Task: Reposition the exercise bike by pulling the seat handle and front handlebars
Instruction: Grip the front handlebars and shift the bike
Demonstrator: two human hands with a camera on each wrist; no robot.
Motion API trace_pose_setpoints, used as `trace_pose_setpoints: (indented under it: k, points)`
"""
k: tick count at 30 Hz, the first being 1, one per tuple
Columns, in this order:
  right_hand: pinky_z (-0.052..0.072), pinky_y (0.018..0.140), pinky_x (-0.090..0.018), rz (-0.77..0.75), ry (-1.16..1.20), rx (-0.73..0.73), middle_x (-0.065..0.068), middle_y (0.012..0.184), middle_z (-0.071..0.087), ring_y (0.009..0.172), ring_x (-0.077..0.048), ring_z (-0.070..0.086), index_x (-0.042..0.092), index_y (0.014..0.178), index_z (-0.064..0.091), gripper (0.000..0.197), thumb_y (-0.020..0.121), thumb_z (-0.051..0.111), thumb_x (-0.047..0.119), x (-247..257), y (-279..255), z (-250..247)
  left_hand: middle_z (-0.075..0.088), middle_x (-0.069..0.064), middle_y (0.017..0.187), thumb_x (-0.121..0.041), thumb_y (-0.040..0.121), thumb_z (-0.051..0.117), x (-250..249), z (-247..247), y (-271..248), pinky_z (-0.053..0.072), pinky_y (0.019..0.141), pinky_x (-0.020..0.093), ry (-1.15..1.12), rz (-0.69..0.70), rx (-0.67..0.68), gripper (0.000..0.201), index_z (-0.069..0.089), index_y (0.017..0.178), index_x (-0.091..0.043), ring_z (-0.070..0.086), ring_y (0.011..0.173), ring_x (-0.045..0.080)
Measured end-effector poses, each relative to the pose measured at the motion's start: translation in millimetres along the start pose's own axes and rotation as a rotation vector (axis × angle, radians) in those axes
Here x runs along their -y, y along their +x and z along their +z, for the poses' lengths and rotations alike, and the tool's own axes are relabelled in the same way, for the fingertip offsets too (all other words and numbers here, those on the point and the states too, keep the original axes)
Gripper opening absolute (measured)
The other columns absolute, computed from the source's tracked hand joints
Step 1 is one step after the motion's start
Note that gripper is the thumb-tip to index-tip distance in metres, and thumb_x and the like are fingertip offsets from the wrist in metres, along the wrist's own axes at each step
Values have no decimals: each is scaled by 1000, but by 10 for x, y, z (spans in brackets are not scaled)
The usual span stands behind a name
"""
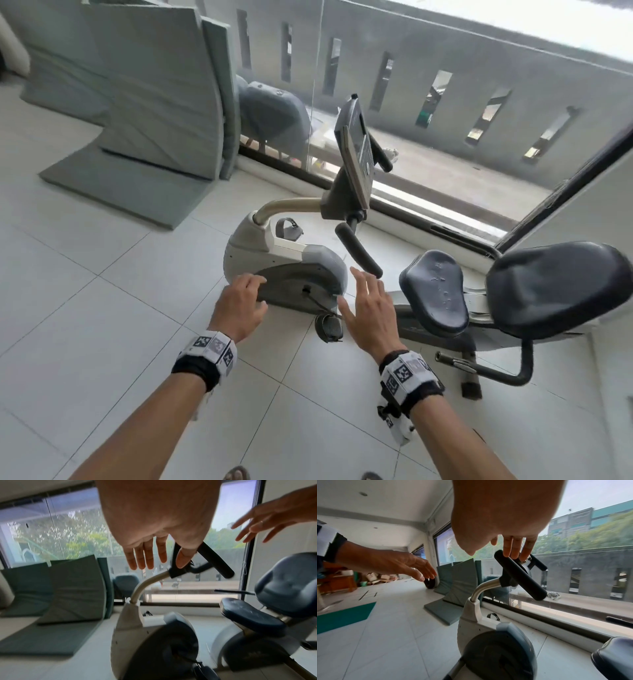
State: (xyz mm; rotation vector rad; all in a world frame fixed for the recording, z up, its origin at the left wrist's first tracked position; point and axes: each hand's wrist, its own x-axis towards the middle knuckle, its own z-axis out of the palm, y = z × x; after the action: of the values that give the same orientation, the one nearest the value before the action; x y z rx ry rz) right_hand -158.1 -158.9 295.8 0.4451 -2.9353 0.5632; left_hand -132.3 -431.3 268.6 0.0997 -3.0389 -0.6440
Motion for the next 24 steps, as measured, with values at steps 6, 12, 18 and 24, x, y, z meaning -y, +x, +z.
trace_pose_setpoints:
  k: [6, 12, 18, 24]
  points:
    - [49, 102, -42, 62, 19, -140, -11, 140, 50, 124, -27, 52, 14, 148, 33, 61, 98, 48, 47, 477, 250, -73, 58, 8, 127, -27, 87, 66, 246, -523, 585, 45, 101, 39, -22, 125, -87, 46, 54, 130, -12, 53, 119, 26]
    - [46, 106, -47, 98, 10, -204, -8, 144, 45, 129, -24, 48, 17, 150, 29, 64, 99, 51, 48, 388, 668, 78, 53, 9, 137, -35, 90, 63, 270, -398, 1160, 41, 110, 44, -29, 189, -63, 57, 45, 140, -12, 48, 129, 27]
    - [32, 112, -32, 133, 60, -265, -10, 149, 44, 134, -24, 45, 17, 150, 32, 66, 99, 54, 51, 88, 1205, 342, 43, 11, 147, -35, 95, 59, 279, 65, 1872, 35, 116, 46, 12, 227, -28, 63, 34, 148, -13, 38, 139, 30]
    - [42, 102, -33, 84, 167, -296, -13, 132, 56, 120, -24, 53, 10, 143, 45, 59, 101, 48, 51, -230, 1663, 717, 6, 16, 166, -41, 103, 41, 355, 652, 2789, 17, 125, 50, 97, 232, 61, 73, 0, 159, -18, 6, 154, 32]
